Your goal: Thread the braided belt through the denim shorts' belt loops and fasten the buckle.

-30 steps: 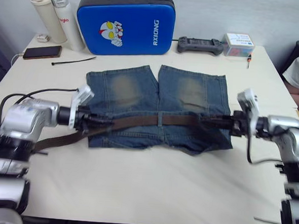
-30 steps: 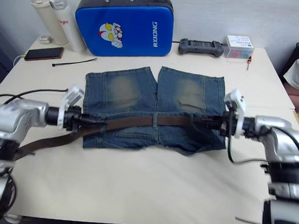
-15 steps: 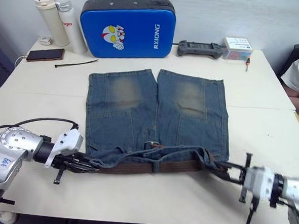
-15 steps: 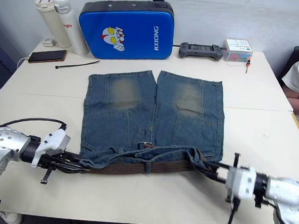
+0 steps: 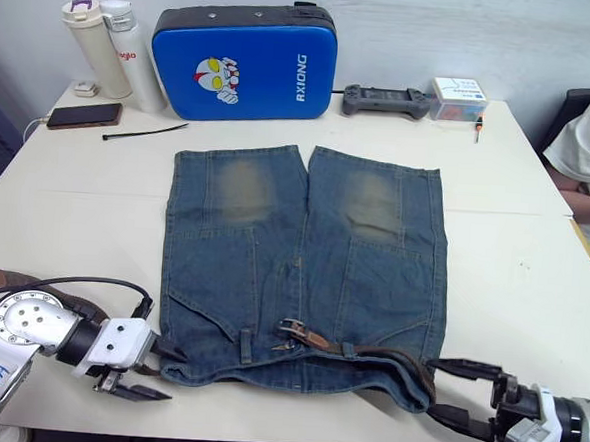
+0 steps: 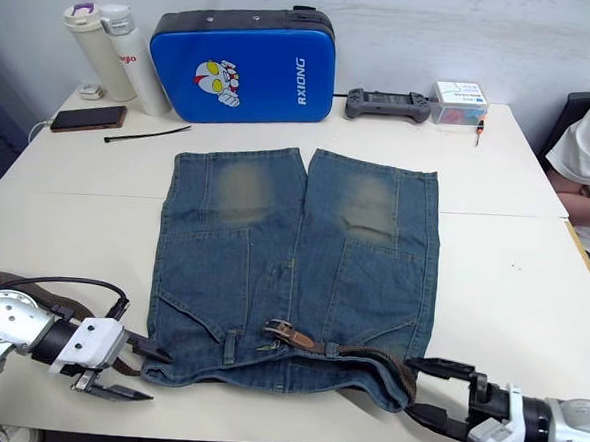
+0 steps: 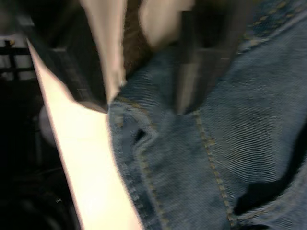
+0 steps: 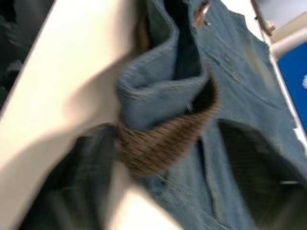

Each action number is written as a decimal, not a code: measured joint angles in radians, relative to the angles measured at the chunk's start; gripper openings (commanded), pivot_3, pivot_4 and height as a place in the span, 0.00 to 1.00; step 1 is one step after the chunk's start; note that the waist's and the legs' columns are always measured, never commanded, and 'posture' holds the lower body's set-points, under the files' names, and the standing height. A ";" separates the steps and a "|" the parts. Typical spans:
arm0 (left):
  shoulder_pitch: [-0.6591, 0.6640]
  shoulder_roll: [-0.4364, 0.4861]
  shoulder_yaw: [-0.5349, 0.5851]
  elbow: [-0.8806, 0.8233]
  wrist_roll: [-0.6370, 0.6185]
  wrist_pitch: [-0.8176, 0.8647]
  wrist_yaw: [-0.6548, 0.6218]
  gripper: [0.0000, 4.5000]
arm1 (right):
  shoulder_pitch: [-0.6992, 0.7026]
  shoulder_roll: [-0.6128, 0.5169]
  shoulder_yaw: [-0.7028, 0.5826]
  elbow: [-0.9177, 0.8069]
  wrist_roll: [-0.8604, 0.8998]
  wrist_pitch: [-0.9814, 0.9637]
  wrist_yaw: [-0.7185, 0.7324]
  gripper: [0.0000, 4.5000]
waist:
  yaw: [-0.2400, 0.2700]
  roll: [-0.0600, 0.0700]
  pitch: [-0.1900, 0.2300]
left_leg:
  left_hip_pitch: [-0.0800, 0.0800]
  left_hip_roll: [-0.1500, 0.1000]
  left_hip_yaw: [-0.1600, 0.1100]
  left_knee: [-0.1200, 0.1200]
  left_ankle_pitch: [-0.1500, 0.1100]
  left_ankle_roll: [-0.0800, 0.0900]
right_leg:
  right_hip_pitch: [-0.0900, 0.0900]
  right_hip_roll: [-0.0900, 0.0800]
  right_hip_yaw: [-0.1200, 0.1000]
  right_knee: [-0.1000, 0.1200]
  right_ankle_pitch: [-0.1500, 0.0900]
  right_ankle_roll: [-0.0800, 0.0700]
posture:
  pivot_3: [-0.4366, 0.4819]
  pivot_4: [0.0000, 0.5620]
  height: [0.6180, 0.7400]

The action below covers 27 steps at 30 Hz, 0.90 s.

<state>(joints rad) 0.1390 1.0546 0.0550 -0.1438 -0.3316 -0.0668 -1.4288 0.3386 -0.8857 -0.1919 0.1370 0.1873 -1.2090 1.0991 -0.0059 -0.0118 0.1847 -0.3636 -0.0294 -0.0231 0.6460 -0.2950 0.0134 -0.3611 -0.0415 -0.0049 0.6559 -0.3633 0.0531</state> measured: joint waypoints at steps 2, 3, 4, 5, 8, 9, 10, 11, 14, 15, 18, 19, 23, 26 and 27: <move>0.037 0.032 0.039 0.005 -0.046 0.030 -0.040 0.99 | -0.001 -0.049 0.003 0.065 0.026 -0.025 -0.019 1.00 | 0.001 0.000 0.000 | 0.000 0.000 0.000 0.000 0.000 0.000 | 0.000 0.000 0.000 0.000 0.000 0.000 | 0.48 0.27 1.00; 0.046 0.039 0.067 0.009 -0.073 0.053 -0.053 0.99 | -0.001 -0.064 -0.001 0.091 0.038 -0.028 -0.026 1.00 | 0.002 0.000 0.000 | 0.000 0.000 0.000 0.000 0.000 0.001 | 0.000 0.000 0.000 -0.001 0.000 0.000 | 0.48 0.27 1.00; 0.051 0.048 0.102 0.024 -0.109 0.086 -0.068 0.99 | -0.004 -0.081 -0.002 0.117 0.050 -0.013 -0.035 1.00 | 0.002 -0.001 0.000 | 0.000 0.001 0.000 0.000 0.000 0.001 | 0.000 0.000 0.000 -0.001 0.000 0.000 | 0.48 0.27 1.00; 0.053 0.054 0.129 0.039 -0.136 0.117 -0.071 0.99 | -0.012 -0.093 -0.001 0.135 0.061 0.008 -0.041 1.00 | 0.002 0.000 0.000 | 0.000 0.001 0.000 0.000 0.000 0.001 | 0.000 0.000 0.000 -0.001 0.000 0.000 | 0.48 0.27 1.00; 0.027 0.069 0.205 0.119 -0.212 0.240 -0.072 0.99 | -0.078 -0.108 -0.004 0.182 0.107 0.121 -0.060 1.00 | -0.001 0.000 0.000 | 0.002 0.001 0.000 0.001 0.000 0.001 | 0.001 0.000 0.000 0.000 0.000 0.000 | 0.48 0.27 1.00; 0.001 0.071 0.225 0.144 -0.241 0.286 -0.071 0.99 | -0.103 -0.112 -0.006 0.193 0.119 0.159 -0.064 1.00 | -0.001 0.000 0.000 | 0.002 0.001 0.000 0.001 0.000 0.001 | 0.001 0.000 0.000 0.000 0.000 0.000 | 0.48 0.27 1.00; -0.035 0.072 0.249 0.163 -0.279 0.345 -0.070 0.99 | -0.136 -0.116 -0.011 0.202 0.136 0.207 -0.069 1.00 | -0.001 -0.001 0.000 | 0.002 0.001 0.000 0.001 0.000 0.000 | 0.001 0.000 0.000 0.000 0.000 0.000 | 0.48 0.27 1.00; -0.074 0.072 0.269 0.165 -0.320 0.405 -0.066 0.99 | -0.169 -0.118 -0.013 0.209 0.148 0.250 -0.076 1.00 | 0.000 0.000 0.000 | 0.002 0.001 0.000 0.001 -0.001 0.000 | 0.001 0.000 0.000 0.000 0.000 0.000 | 0.48 0.27 1.00; -0.219 0.071 0.288 0.154 -0.407 0.559 0.004 0.99 | -0.272 -0.118 -0.006 0.180 0.181 0.444 -0.089 1.00 | 0.002 0.000 0.000 | 0.001 0.001 0.000 0.001 -0.001 0.000 | 0.001 0.000 0.000 0.000 0.000 0.000 | 0.48 0.27 1.00; -0.258 0.063 0.287 0.148 -0.421 0.601 0.037 0.99 | -0.301 -0.118 0.002 0.155 0.199 0.528 -0.099 1.00 | 0.002 0.000 0.000 | 0.001 0.001 0.000 0.001 -0.001 0.000 | 0.001 0.000 0.000 0.000 0.000 0.000 | 0.48 0.27 1.00; -0.353 0.024 0.262 0.087 -0.455 0.697 0.126 0.99 | -0.386 -0.109 0.030 0.039 0.249 0.786 -0.149 1.00 | 0.002 0.000 0.000 | -0.006 0.001 0.000 0.002 0.000 0.000 | -0.006 0.000 0.000 0.003 0.000 0.000 | 0.48 0.27 1.00; -0.378 0.009 0.240 0.071 -0.454 0.732 0.163 0.99 | -0.415 -0.107 0.042 0.006 0.258 0.889 -0.171 1.00 | 0.002 0.000 0.000 | -0.008 0.001 0.000 0.002 0.000 -0.001 | -0.008 0.001 0.000 0.003 0.000 0.000 | 0.48 0.27 1.00; -0.547 -0.114 0.024 -0.014 -0.358 0.866 0.392 0.99 | -0.633 -0.090 0.159 -0.146 0.314 1.386 -0.248 1.00 | 0.003 0.000 0.000 | -0.012 0.001 0.002 0.004 0.001 -0.002 | -0.014 0.002 0.003 0.007 0.000 0.001 | 0.48 0.27 1.00; -0.610 -0.177 -0.120 -0.006 -0.249 0.939 0.512 0.99 | -0.726 -0.104 0.255 -0.223 0.330 1.623 -0.188 1.00 | 0.004 0.000 0.001 | -0.013 0.001 0.003 0.004 0.000 -0.002 | -0.015 0.003 0.004 0.006 0.000 0.001 | 0.48 0.27 1.00; -0.624 -0.195 -0.145 0.004 -0.229 0.955 0.537 0.99 | -0.748 -0.101 0.280 -0.230 0.328 1.671 -0.174 1.00 | 0.004 0.000 0.001 | -0.014 0.001 0.003 0.004 0.000 -0.002 | -0.016 0.003 0.004 0.006 0.000 0.001 | 0.48 0.27 1.00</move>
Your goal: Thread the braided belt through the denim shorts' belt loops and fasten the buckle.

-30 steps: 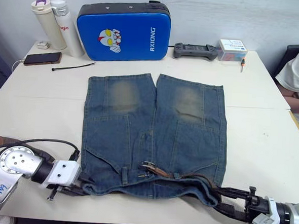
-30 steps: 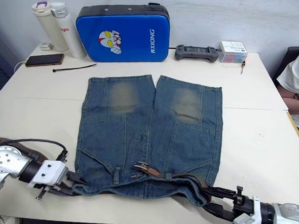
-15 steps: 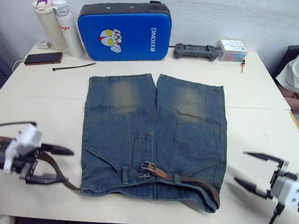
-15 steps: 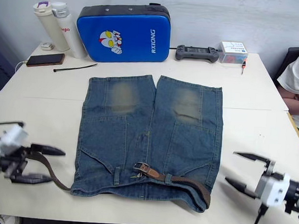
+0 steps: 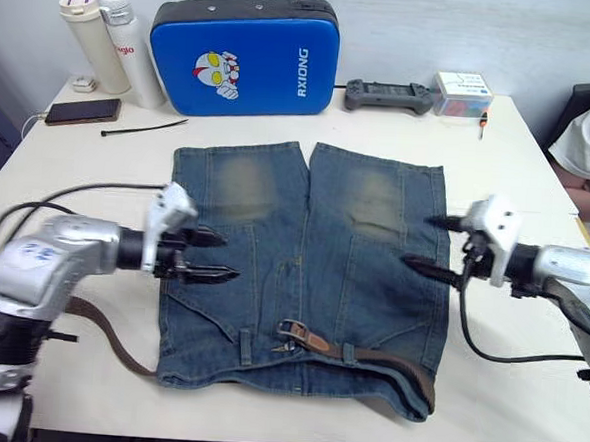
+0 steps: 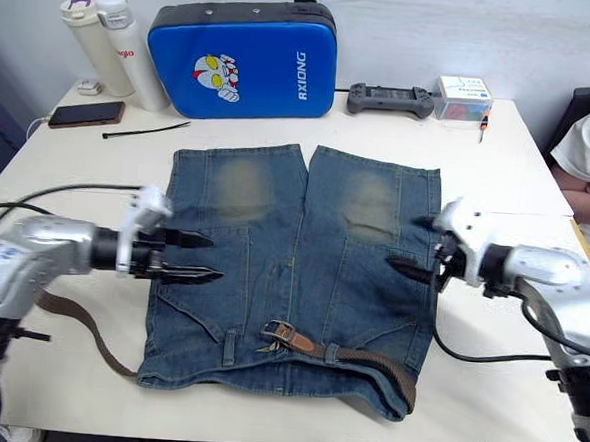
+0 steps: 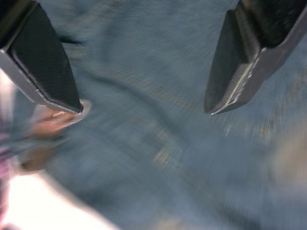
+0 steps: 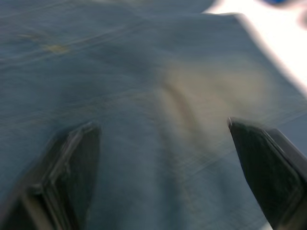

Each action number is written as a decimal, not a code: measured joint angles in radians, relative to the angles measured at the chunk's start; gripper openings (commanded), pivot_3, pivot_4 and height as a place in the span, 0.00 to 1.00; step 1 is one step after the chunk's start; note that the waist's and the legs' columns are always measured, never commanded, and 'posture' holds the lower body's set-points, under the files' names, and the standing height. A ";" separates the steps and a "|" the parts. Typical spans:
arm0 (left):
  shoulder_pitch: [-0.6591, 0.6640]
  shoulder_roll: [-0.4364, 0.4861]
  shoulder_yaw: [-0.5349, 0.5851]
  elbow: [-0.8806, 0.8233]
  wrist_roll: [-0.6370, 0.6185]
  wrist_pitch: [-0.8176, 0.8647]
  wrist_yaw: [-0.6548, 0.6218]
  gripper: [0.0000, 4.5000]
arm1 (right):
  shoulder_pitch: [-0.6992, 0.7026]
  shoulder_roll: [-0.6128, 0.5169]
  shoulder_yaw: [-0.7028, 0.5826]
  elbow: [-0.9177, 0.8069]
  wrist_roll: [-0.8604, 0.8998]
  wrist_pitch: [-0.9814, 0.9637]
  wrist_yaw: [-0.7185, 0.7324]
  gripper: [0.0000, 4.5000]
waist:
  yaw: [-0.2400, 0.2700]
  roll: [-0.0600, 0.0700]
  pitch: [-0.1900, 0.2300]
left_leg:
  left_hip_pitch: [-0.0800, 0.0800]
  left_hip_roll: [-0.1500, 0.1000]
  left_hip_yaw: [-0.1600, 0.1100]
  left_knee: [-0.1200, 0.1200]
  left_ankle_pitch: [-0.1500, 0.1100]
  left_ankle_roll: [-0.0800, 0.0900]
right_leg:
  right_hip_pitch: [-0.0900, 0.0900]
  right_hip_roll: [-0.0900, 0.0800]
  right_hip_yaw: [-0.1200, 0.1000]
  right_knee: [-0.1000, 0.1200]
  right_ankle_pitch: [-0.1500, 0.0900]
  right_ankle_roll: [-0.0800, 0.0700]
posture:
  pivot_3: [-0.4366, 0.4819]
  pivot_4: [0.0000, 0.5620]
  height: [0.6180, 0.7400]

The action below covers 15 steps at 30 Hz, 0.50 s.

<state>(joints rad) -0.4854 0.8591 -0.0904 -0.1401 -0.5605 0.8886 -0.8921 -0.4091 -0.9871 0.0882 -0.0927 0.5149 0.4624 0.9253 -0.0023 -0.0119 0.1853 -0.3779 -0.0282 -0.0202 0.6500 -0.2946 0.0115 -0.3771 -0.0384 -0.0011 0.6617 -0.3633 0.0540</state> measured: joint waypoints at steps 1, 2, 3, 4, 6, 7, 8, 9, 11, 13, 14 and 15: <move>-0.018 -0.014 -0.022 0.009 0.019 0.013 0.017 0.99 | -0.022 0.003 0.024 0.001 -0.009 0.031 0.009 1.00 | 0.000 0.000 0.000 | -0.001 0.000 0.000 0.001 0.000 0.000 | -0.001 0.000 0.000 0.000 0.000 0.000 | 0.48 0.27 1.00; -0.042 -0.028 -0.048 0.027 0.045 0.021 0.034 0.99 | -0.053 0.014 0.053 0.005 -0.030 0.063 0.020 1.00 | -0.001 0.000 0.000 | -0.002 0.000 0.000 0.002 0.000 0.000 | -0.001 0.000 0.000 0.000 0.000 0.001 | 0.48 0.27 1.00; -0.066 -0.043 -0.068 0.043 0.069 0.027 0.049 0.99 | -0.083 0.025 0.082 0.012 -0.051 0.085 0.029 1.00 | -0.001 0.000 0.000 | -0.002 0.000 0.001 0.002 0.000 0.000 | -0.002 0.000 0.001 0.000 0.000 0.001 | 0.48 0.27 1.00; -0.091 -0.060 -0.090 0.067 0.097 0.028 0.062 0.99 | -0.115 0.039 0.119 0.027 -0.081 0.105 0.043 1.00 | 0.000 0.000 0.000 | -0.002 0.000 0.001 0.003 0.000 0.000 | -0.002 0.000 0.001 0.000 0.001 0.001 | 0.48 0.27 1.00; -0.109 -0.070 -0.130 0.093 0.139 0.025 0.070 0.99 | -0.141 0.062 0.171 0.052 -0.125 0.127 0.063 1.00 | 0.000 0.000 0.000 | -0.002 0.000 0.001 0.002 0.000 0.000 | -0.002 0.000 0.001 -0.001 0.001 0.001 | 0.48 0.27 1.00; -0.110 -0.078 -0.143 0.112 0.154 0.025 0.071 0.99 | -0.142 0.077 0.193 0.072 -0.150 0.135 0.065 1.00 | 0.000 0.000 0.000 | -0.002 0.000 0.001 0.002 0.000 0.000 | -0.002 0.000 0.001 -0.001 0.001 0.001 | 0.48 0.27 1.00; -0.120 -0.091 -0.146 0.117 0.167 0.024 0.072 0.99 | -0.142 0.092 0.210 0.099 -0.170 0.154 0.062 1.00 | 0.000 0.000 0.000 | -0.002 0.000 0.001 0.002 0.000 0.000 | -0.002 0.000 0.001 -0.001 0.001 0.001 | 0.48 0.27 1.00; -0.129 -0.099 -0.158 0.121 0.186 0.022 0.074 0.99 | -0.148 0.105 0.213 0.106 -0.187 0.161 0.057 1.00 | 0.001 0.000 0.000 | -0.002 0.000 0.001 0.003 0.000 0.000 | -0.002 0.000 0.001 0.000 0.000 0.001 | 0.48 0.27 1.00; -0.137 -0.104 -0.191 0.119 0.229 0.005 0.077 0.99 | -0.155 0.110 0.223 0.106 -0.219 0.174 0.055 1.00 | 0.002 -0.001 -0.002 | 0.002 0.000 0.001 0.003 0.000 0.000 | 0.002 -0.001 0.001 -0.001 0.001 0.001 | 0.48 0.27 1.00; -0.136 -0.114 -0.206 0.117 0.254 0.002 0.081 0.99 | -0.154 0.122 0.222 0.105 -0.233 0.197 0.046 1.00 | 0.003 -0.002 -0.004 | 0.005 0.000 0.001 0.003 -0.001 0.001 | 0.006 -0.001 0.001 -0.001 0.001 0.002 | 0.48 0.27 1.00; -0.135 -0.119 -0.210 0.117 0.261 0.004 0.082 0.94 | -0.151 0.124 0.223 0.101 -0.246 0.204 0.043 1.00 | 0.003 -0.002 -0.006 | 0.007 0.000 0.001 0.003 -0.001 0.002 | 0.007 -0.001 0.001 -0.001 0.001 0.002 | 0.48 0.27 1.00; -0.134 -0.119 -0.220 0.115 0.276 0.004 0.083 0.87 | -0.148 0.124 0.225 0.097 -0.256 0.209 0.043 1.00 | 0.004 -0.002 -0.008 | 0.007 0.000 0.001 0.002 -0.001 0.002 | 0.008 -0.001 0.001 -0.002 0.001 0.002 | 0.48 0.27 1.00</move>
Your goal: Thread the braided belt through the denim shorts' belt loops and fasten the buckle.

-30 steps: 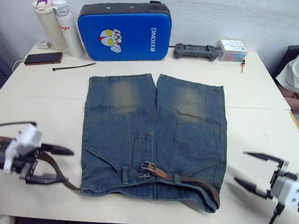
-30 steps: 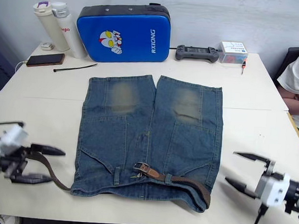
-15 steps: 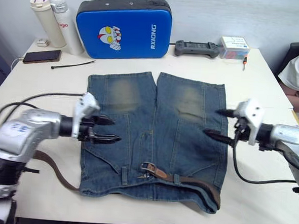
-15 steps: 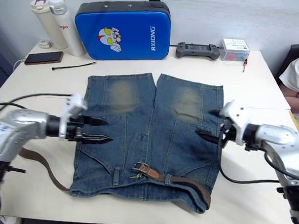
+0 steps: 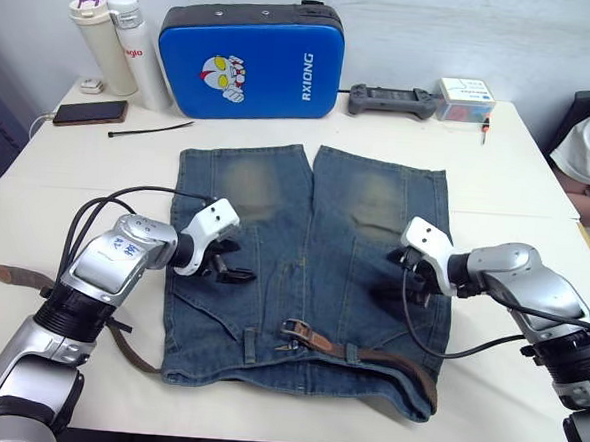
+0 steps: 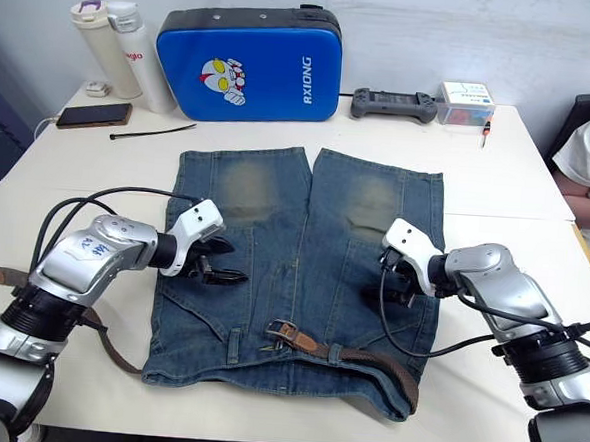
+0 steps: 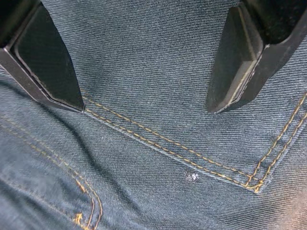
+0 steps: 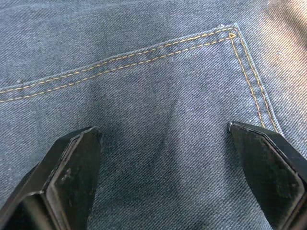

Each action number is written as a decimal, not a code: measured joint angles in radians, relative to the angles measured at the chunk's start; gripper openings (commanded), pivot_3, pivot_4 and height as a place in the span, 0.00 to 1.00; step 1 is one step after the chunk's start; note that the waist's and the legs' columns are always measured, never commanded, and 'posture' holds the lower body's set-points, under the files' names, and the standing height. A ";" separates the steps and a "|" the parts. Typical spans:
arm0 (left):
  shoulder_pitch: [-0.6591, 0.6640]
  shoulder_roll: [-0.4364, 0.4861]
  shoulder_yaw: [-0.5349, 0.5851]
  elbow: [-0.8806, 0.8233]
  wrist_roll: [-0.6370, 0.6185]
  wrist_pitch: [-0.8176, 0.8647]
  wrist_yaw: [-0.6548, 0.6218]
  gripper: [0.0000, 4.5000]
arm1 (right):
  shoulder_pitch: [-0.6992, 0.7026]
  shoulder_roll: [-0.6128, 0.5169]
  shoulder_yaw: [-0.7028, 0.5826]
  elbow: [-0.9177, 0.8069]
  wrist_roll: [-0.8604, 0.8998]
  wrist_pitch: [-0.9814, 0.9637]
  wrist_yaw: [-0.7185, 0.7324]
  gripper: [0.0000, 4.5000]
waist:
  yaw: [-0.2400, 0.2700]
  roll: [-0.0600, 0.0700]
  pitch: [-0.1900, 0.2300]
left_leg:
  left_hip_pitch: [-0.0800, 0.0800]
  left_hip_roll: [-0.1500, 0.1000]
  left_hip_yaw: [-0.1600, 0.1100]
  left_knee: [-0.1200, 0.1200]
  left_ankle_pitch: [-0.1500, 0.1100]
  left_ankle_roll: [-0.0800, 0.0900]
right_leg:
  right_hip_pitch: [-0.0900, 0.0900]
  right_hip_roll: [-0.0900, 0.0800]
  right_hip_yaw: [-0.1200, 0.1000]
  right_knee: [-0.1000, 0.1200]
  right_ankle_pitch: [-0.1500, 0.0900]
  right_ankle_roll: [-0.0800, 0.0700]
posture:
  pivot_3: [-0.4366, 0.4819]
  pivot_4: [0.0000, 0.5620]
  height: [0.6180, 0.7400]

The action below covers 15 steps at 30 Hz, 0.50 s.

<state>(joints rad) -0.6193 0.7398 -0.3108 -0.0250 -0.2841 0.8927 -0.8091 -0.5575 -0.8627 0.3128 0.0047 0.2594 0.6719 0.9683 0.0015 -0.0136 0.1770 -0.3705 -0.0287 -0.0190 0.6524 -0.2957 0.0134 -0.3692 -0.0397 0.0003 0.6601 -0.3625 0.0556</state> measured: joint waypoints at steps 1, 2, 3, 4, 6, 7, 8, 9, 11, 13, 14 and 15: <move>0.000 -0.002 -0.010 -0.001 0.017 0.000 0.004 0.83 | 0.003 0.000 0.002 -0.005 -0.007 0.007 -0.001 1.00 | 0.000 0.000 -0.003 | 0.001 0.000 0.000 -0.001 0.000 0.000 | 0.001 0.000 0.000 -0.001 0.000 0.000 | 0.48 0.27 1.00; 0.001 -0.008 -0.016 -0.001 0.035 0.001 0.011 0.73 | 0.009 0.000 0.003 -0.014 -0.012 0.014 -0.003 1.00 | 0.000 0.001 -0.006 | 0.002 0.000 0.000 -0.001 -0.001 0.001 | 0.002 0.000 0.000 -0.002 0.000 0.000 | 0.48 0.27 1.00; 0.001 -0.012 -0.020 -0.001 0.049 0.002 0.014 0.64 | 0.016 0.000 0.004 -0.022 -0.018 0.021 -0.004 0.95 | 0.001 0.001 -0.009 | 0.002 0.000 0.000 -0.002 -0.001 0.001 | 0.002 0.000 0.000 -0.002 0.000 0.001 | 0.48 0.27 1.00; 0.001 -0.016 -0.021 -0.001 0.060 0.003 0.017 0.54 | 0.021 0.000 0.004 -0.033 -0.025 0.029 -0.005 0.88 | 0.001 0.000 -0.011 | 0.002 0.000 0.000 -0.002 -0.001 0.001 | 0.002 0.000 0.000 -0.003 0.000 0.001 | 0.48 0.27 1.00; 0.004 -0.018 -0.021 -0.002 0.071 0.005 0.019 0.37 | 0.033 0.001 0.004 -0.043 -0.028 0.035 -0.004 0.71 | 0.000 -0.001 -0.017 | 0.002 0.000 0.000 -0.003 -0.002 0.001 | 0.002 0.000 0.000 -0.004 0.000 0.001 | 0.48 0.27 1.00; 0.006 -0.019 -0.021 -0.003 0.074 0.008 0.019 0.30 | 0.038 0.001 0.003 -0.047 -0.028 0.040 -0.004 0.63 | 0.000 -0.001 -0.020 | 0.002 0.000 0.000 -0.003 -0.002 0.001 | 0.003 0.000 0.000 -0.004 0.000 0.001 | 0.48 0.27 1.00; 0.008 -0.020 -0.021 -0.005 0.075 0.012 0.018 0.20 | 0.046 0.001 -0.002 -0.056 -0.028 0.051 -0.002 0.52 | 0.000 -0.001 -0.022 | 0.002 0.000 0.000 -0.003 -0.002 0.002 | 0.003 0.000 0.000 -0.005 -0.001 0.001 | 0.48 0.27 1.00; 0.010 -0.020 -0.021 -0.006 0.076 0.014 0.016 0.11 | 0.051 0.001 -0.004 -0.062 -0.028 0.056 -0.001 0.43 | 0.000 -0.002 -0.023 | 0.002 0.000 0.000 -0.003 -0.003 0.002 | 0.004 0.000 0.000 -0.006 -0.001 0.001 | 0.48 0.27 1.00; 0.012 -0.019 -0.021 -0.006 0.077 0.014 0.008 0.00 | 0.060 0.001 -0.007 -0.074 -0.028 0.064 0.000 0.26 | 0.000 -0.001 -0.025 | 0.004 0.000 -0.001 -0.003 -0.003 0.002 | 0.006 0.000 0.000 -0.007 -0.001 0.001 | 0.48 0.27 1.00; 0.014 -0.018 -0.019 -0.007 0.077 0.016 0.000 0.00 | 0.064 0.001 -0.013 -0.083 -0.028 0.074 0.001 0.05 | -0.001 -0.001 -0.026 | 0.006 0.000 -0.001 -0.003 -0.004 0.003 | 0.008 -0.001 0.000 -0.008 -0.001 0.001 | 0.48 0.27 1.00; 0.015 -0.018 -0.017 -0.008 0.076 0.020 -0.003 0.00 | 0.065 0.001 -0.014 -0.086 -0.028 0.075 0.001 0.02 | -0.002 -0.002 -0.026 | 0.006 0.000 -0.001 -0.004 -0.004 0.003 | 0.008 -0.001 0.000 -0.008 -0.001 0.001 | 0.48 0.27 1.00; 0.016 -0.018 -0.012 -0.011 0.074 0.026 -0.008 0.00 | 0.067 0.001 -0.016 -0.088 -0.028 0.075 0.001 0.02 | -0.003 -0.002 -0.026 | 0.006 0.000 -0.001 -0.004 -0.004 0.003 | 0.008 -0.001 0.000 -0.008 -0.001 0.001 | 0.48 0.27 1.00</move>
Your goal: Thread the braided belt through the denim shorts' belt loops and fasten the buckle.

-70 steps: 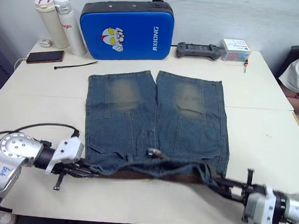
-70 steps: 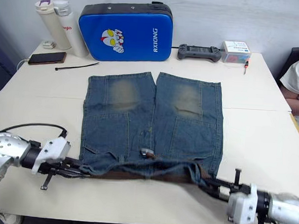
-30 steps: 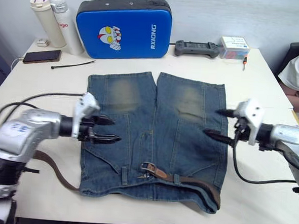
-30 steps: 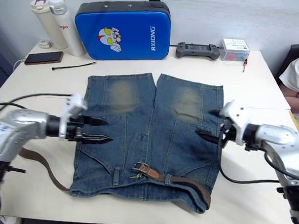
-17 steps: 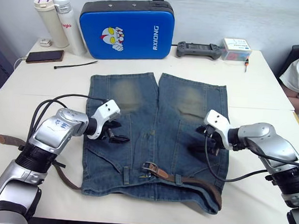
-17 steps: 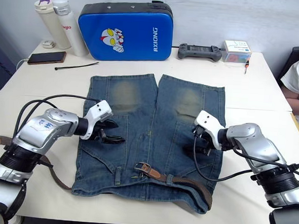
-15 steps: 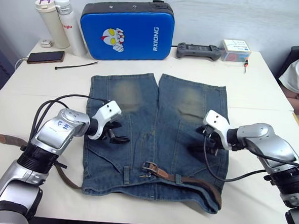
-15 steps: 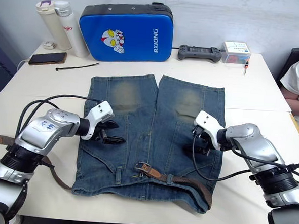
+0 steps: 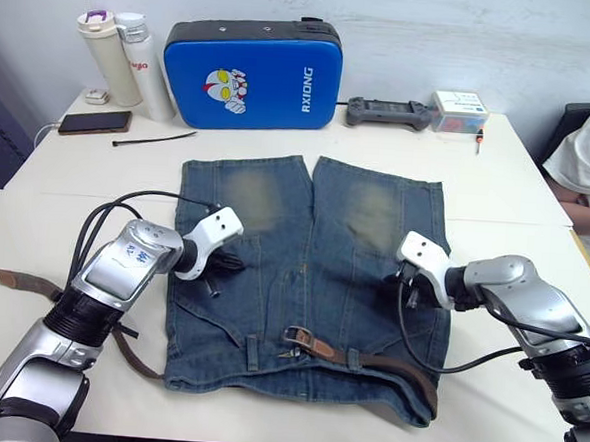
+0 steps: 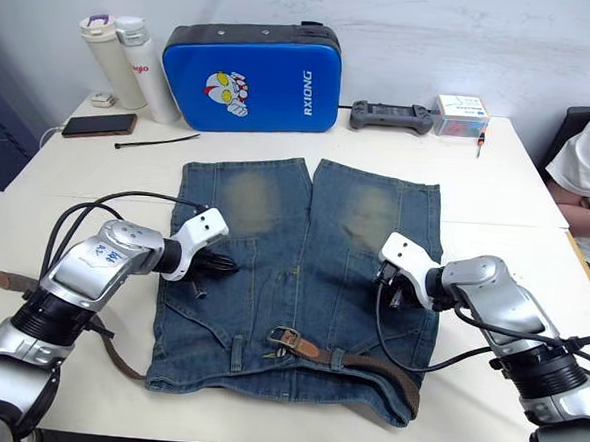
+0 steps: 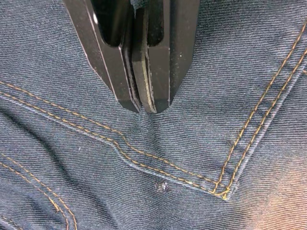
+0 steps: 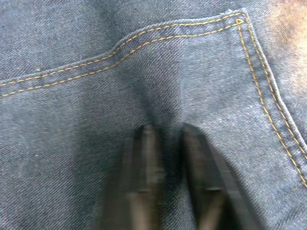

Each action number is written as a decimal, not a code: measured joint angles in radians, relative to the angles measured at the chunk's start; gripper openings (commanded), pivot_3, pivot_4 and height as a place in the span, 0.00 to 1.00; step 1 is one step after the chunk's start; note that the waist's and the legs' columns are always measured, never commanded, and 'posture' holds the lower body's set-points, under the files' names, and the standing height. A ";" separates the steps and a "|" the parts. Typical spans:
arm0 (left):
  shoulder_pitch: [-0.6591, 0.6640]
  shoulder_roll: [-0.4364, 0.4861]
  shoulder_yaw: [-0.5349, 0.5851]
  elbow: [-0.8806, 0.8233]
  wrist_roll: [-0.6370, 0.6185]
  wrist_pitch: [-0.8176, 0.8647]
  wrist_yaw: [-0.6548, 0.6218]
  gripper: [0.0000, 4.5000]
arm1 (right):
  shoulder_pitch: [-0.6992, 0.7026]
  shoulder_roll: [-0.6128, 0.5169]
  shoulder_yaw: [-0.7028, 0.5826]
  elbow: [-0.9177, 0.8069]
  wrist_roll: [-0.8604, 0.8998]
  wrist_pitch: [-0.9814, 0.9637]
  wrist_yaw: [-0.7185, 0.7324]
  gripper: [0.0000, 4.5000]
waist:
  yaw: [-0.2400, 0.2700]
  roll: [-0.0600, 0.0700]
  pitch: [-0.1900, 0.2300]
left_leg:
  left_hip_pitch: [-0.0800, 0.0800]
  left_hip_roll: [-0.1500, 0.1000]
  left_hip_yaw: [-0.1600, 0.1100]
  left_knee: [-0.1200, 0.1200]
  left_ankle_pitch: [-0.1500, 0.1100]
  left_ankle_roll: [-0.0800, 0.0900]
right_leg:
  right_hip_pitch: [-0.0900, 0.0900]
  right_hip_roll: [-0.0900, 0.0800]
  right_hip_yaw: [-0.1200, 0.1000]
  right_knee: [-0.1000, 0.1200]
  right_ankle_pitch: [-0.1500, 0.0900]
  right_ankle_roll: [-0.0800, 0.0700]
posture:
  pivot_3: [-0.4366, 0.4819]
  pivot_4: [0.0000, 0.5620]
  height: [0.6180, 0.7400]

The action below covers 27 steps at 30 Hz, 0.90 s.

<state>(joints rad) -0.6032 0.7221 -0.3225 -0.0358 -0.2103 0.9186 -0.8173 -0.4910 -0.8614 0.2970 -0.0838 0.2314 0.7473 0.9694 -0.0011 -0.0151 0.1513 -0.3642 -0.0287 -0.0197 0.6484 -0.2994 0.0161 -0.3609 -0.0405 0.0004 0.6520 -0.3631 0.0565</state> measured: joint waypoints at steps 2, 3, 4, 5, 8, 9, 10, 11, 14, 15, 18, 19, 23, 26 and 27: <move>0.001 0.000 0.004 -0.003 -0.002 0.005 -0.004 0.00 | 0.002 0.000 -0.001 -0.004 0.000 0.000 0.000 0.02 | 0.000 0.000 0.000 | 0.000 0.000 0.000 0.000 0.000 0.000 | 0.000 0.000 0.000 0.000 0.000 0.000 | 0.48 0.27 1.00; 0.003 -0.002 0.014 -0.012 -0.007 0.022 -0.007 0.00 | 0.003 0.006 -0.010 -0.011 0.002 0.006 0.000 0.02 | 0.000 0.000 0.000 | 0.000 0.000 0.000 -0.001 0.000 0.000 | 0.000 0.000 0.000 0.000 0.000 0.000 | 0.48 0.27 1.00; 0.005 -0.003 0.023 -0.014 -0.015 0.035 -0.009 0.00 | 0.003 0.012 -0.017 -0.013 0.004 0.016 0.001 0.02 | 0.000 0.000 0.000 | -0.002 0.000 0.000 -0.001 0.000 0.000 | -0.001 0.000 0.000 0.000 0.000 0.000 | 0.48 0.27 1.00; 0.005 -0.008 0.038 -0.014 -0.025 0.054 -0.012 0.00 | 0.003 0.014 -0.025 -0.016 0.008 0.020 0.002 0.02 | 0.000 0.001 0.001 | -0.004 0.000 0.000 0.000 0.000 0.000 | -0.003 0.000 0.000 0.000 0.000 0.000 | 0.48 0.27 1.00; -0.007 -0.045 0.092 -0.009 -0.065 0.121 -0.014 0.00 | -0.020 0.020 -0.039 -0.004 0.020 0.024 0.007 0.02 | 0.000 0.001 0.004 | -0.013 0.000 0.000 0.001 0.001 -0.001 | -0.014 0.000 0.000 0.004 0.000 0.000 | 0.48 0.27 1.00; -0.019 -0.056 0.102 -0.003 -0.072 0.134 -0.014 0.00 | -0.045 0.028 -0.040 0.011 0.020 0.021 0.007 0.02 | 0.000 0.001 0.008 | -0.013 0.000 0.000 0.002 0.001 -0.001 | -0.015 0.000 0.000 0.005 0.000 0.000 | 0.48 0.27 1.00; -0.037 -0.070 0.111 0.008 -0.078 0.140 -0.012 0.00 | -0.079 0.041 -0.042 0.030 0.017 0.016 0.000 0.02 | 0.000 0.001 0.013 | -0.014 -0.001 0.000 0.002 0.002 -0.001 | -0.016 0.000 0.000 0.006 0.000 0.000 | 0.48 0.27 1.00; -0.055 -0.080 0.112 0.016 -0.079 0.140 -0.010 0.00 | -0.107 0.051 -0.048 0.047 0.012 0.010 -0.005 0.02 | 0.000 0.001 0.015 | -0.014 -0.001 0.000 0.002 0.002 -0.002 | -0.016 0.000 0.000 0.006 0.000 0.000 | 0.48 0.27 1.00; -0.106 -0.089 0.113 0.071 -0.067 0.100 0.000 0.00 | -0.186 0.075 -0.052 0.117 -0.020 -0.036 -0.024 0.02 | -0.002 0.001 0.020 | -0.014 -0.001 0.001 0.002 0.003 -0.004 | -0.017 0.001 0.000 0.006 0.000 0.000 | 0.48 0.27 1.00; -0.126 -0.094 0.112 0.108 -0.057 0.079 0.006 0.00 | -0.215 0.090 -0.052 0.158 -0.035 -0.058 -0.032 0.02 | -0.003 0.002 0.022 | -0.014 -0.001 0.001 0.002 0.004 -0.006 | -0.017 0.001 0.000 0.006 0.000 0.000 | 0.48 0.27 1.00; -0.183 -0.115 0.106 0.226 -0.014 -0.005 0.029 0.00 | -0.292 0.132 -0.038 0.295 -0.091 -0.139 -0.059 0.02 | -0.003 0.001 0.025 | -0.015 -0.001 0.002 0.002 0.006 -0.009 | -0.019 0.001 0.001 0.007 0.000 0.000 | 0.48 0.27 1.00; -0.201 -0.120 0.102 0.271 0.003 -0.040 0.037 0.00 | -0.319 0.151 -0.031 0.349 -0.109 -0.170 -0.069 0.02 | -0.004 0.001 0.025 | -0.017 -0.001 0.002 0.003 0.006 -0.009 | -0.021 0.001 0.001 0.008 0.000 0.000 | 0.48 0.27 1.00; -0.277 -0.150 0.097 0.435 0.066 -0.170 0.073 0.00 | -0.414 0.211 -0.025 0.548 -0.176 -0.282 -0.108 0.02 | -0.003 0.001 0.025 | -0.035 -0.001 0.003 0.012 0.009 -0.010 | -0.038 0.001 0.001 0.017 0.001 0.001 | 0.48 0.27 1.00; -0.350 -0.180 0.093 0.582 0.124 -0.299 0.113 0.00 | -0.499 0.278 -0.025 0.728 -0.218 -0.375 -0.156 0.02 | -0.006 0.001 0.025 | -0.045 -0.001 0.005 0.017 0.009 -0.010 | -0.050 0.001 0.002 0.027 0.001 0.002 | 0.48 0.27 1.00; -0.365 -0.186 0.094 0.615 0.135 -0.322 0.116 0.00 | -0.517 0.295 -0.028 0.778 -0.224 -0.400 -0.168 0.02 | -0.007 0.001 0.025 | -0.045 -0.001 0.005 0.017 0.009 -0.010 | -0.050 0.001 0.002 0.027 0.001 0.002 | 0.48 0.27 1.00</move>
<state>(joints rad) -0.9686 0.5362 -0.2289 0.5793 -0.0758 0.5966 -0.7011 -1.0079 -0.5661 0.2690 0.6941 0.0074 0.3477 0.8013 -0.0080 -0.0142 0.1765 -0.4090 -0.0298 -0.0150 0.6655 -0.2906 0.0059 -0.4107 -0.0394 0.0022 0.6788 -0.3621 0.0581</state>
